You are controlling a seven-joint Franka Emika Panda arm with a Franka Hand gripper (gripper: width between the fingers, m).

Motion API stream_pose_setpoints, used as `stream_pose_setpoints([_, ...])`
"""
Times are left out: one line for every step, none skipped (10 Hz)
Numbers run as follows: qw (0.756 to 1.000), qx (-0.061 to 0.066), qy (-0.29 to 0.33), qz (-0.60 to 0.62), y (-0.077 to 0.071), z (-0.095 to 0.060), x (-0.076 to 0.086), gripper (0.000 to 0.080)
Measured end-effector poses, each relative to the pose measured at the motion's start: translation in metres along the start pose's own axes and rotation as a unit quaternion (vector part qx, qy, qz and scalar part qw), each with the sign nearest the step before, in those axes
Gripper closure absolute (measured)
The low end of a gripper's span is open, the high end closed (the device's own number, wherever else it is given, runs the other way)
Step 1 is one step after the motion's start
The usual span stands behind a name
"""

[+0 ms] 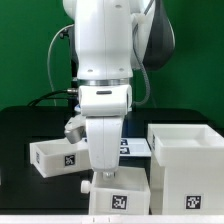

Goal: Assemble drawer

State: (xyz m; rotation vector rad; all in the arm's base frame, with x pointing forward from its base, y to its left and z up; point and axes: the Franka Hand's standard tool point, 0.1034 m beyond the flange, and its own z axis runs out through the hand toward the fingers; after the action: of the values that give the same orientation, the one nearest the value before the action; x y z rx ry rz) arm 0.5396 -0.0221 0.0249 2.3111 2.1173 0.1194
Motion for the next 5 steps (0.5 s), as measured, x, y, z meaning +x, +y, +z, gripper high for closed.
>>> stream_pose_setpoints([1.0, 0.0, 0.0, -0.006, -0.0002, 0.0004, 0.0, 0.0761])
stream_pose_setpoints([1.0, 0.0, 0.0, -0.02, -0.0003, 0.0007, 0.0018, 0.0761])
stream_pose_setpoints([1.0, 0.0, 0.002, -0.023, -0.0003, 0.0005, 0.0057, 0.0761])
stream_pose_setpoints([1.0, -0.001, 0.001, -0.023, 0.0006, -0.0012, 0.0071, 0.0761])
stream_pose_setpoints([1.0, -0.003, 0.001, -0.023, 0.0015, -0.0025, 0.0079, 0.0761])
